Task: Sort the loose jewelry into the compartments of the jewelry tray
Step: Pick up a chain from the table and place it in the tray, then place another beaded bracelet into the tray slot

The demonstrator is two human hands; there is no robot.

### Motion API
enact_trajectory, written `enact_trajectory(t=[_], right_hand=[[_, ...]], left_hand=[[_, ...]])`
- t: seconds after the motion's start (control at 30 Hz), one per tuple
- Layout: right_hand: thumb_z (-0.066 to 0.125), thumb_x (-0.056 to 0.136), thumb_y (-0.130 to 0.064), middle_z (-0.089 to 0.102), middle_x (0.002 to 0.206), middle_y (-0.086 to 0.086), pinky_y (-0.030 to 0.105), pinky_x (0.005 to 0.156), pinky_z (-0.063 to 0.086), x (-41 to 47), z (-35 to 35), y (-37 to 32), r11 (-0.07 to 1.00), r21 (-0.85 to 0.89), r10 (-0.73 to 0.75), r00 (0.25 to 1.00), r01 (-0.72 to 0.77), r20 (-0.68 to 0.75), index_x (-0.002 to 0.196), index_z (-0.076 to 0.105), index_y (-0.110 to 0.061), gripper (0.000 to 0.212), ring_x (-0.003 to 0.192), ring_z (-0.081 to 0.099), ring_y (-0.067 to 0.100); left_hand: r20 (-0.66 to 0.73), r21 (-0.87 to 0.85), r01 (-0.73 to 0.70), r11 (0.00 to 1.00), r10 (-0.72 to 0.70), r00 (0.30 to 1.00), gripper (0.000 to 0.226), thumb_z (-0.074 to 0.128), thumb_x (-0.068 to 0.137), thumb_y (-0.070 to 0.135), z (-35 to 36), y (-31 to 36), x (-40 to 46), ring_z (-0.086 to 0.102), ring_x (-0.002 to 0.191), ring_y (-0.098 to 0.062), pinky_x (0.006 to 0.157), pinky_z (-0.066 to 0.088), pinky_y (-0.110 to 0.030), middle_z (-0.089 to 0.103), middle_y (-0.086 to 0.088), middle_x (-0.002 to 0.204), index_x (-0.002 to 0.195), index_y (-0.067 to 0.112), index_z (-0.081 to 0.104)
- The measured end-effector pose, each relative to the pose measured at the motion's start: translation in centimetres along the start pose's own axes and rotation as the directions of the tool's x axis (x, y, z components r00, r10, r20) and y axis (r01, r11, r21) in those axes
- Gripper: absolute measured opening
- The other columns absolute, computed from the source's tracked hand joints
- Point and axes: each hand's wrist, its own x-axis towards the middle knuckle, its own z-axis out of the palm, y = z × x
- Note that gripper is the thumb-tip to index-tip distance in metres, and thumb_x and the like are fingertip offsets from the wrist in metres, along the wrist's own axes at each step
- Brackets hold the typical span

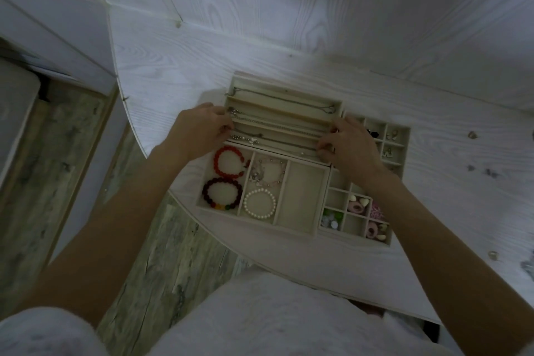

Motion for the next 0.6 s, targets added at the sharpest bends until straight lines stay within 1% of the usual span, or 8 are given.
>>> enact_trajectory(t=[0.1,0.2,0.27,0.33,0.4,0.47,0.53,0.6], right_hand=[[0.073,0.078,-0.013,0.058,0.080,0.011,0.035,0.071,0.043,-1.4,-0.7,-0.1,0.998,0.051,0.034,0.994,-0.029,-0.099,0.081,0.074,-0.010,0.005,0.078,0.053,0.031],[0.055,0.087,-0.022,0.060,0.085,0.010,0.029,0.075,0.037,-5.2,-2.4,0.3,0.989,0.109,0.125,0.967,-0.103,-0.224,0.089,0.072,-0.010,0.020,0.083,0.053,0.027],[0.051,0.089,-0.021,0.061,0.087,0.009,0.034,0.076,0.040,-9.1,-3.7,1.1,0.985,0.090,0.164,0.959,-0.146,-0.232,0.091,0.071,-0.010,0.023,0.084,0.054,0.028],[0.058,0.090,-0.014,0.064,0.086,0.008,0.039,0.073,0.045,-13.4,-4.7,2.4,0.982,0.063,0.187,0.962,-0.178,-0.197,0.091,0.071,-0.010,0.014,0.080,0.057,0.028],[0.064,0.087,-0.008,0.067,0.085,0.007,0.039,0.069,0.048,-17.9,-5.5,4.6,0.969,0.070,0.246,0.961,-0.238,-0.128,0.092,0.072,-0.010,0.009,0.076,0.060,0.027],[0.066,0.085,-0.007,0.068,0.084,0.007,0.038,0.067,0.047,-22.5,-5.7,7.3,0.940,0.053,0.341,0.936,-0.337,-0.087,0.091,0.072,-0.011,0.010,0.075,0.061,0.027],[0.068,0.083,-0.007,0.069,0.083,0.008,0.040,0.070,0.048,-26.4,-5.3,10.2,0.889,0.014,0.457,0.882,-0.458,-0.119,0.088,0.072,-0.011,0.008,0.078,0.060,0.030],[0.067,0.082,-0.005,0.069,0.084,0.011,0.045,0.078,0.048,-29.2,-4.3,13.0,0.808,0.050,0.586,0.791,-0.588,-0.177,0.087,0.072,-0.010,0.009,0.083,0.060,0.035]], left_hand=[[-0.128,-0.081,0.051,0.995,-0.061,0.990,0.015,0.064,0.086,0.028,0.3,2.3,-0.9,0.061,0.074,-0.021,0.051,0.043,-0.025,0.067,0.001,0.081,0.086,0.016,0.074],[-0.243,-0.262,0.086,0.961,-0.152,0.958,0.020,0.056,0.090,0.028,0.3,7.3,-1.7,0.057,0.072,-0.009,0.058,0.045,-0.021,0.067,0.004,0.086,0.095,0.018,0.073],[-0.264,-0.399,0.085,0.913,-0.202,0.943,0.020,0.056,0.090,0.025,0.3,11.7,-1.7,0.054,0.069,-0.005,0.062,0.043,-0.017,0.068,0.003,0.088,0.098,0.016,0.072],[-0.228,-0.500,0.082,0.862,-0.222,0.948,0.024,0.054,0.090,0.028,0.4,16.0,-1.4,0.056,0.068,-0.007,0.063,0.046,-0.020,0.068,0.002,0.087,0.098,0.015,0.072],[-0.097,-0.553,0.111,0.826,-0.196,0.976,0.030,0.050,0.089,0.036,0.9,20.6,-0.6,0.060,0.071,-0.012,0.065,0.050,-0.025,0.069,0.002,0.088,0.100,0.018,0.072],[0.049,-0.530,0.112,0.841,-0.102,0.994,0.028,0.054,0.088,0.034,1.9,25.4,0.3,0.062,0.081,-0.018,0.072,0.051,-0.030,0.069,0.001,0.092,0.103,0.020,0.071],[0.068,-0.433,-0.024,0.901,0.059,0.996,0.023,0.059,0.088,0.026,3.5,30.0,1.4,0.060,0.094,-0.024,0.080,0.049,-0.034,0.069,-0.002,0.100,0.107,0.018,0.070],[0.115,-0.395,-0.129,0.909,0.188,0.975,0.025,0.056,0.093,0.024,5.2,33.4,2.4,0.055,0.107,-0.023,0.085,0.046,-0.034,0.066,-0.003,0.111,0.115,0.018,0.067]])
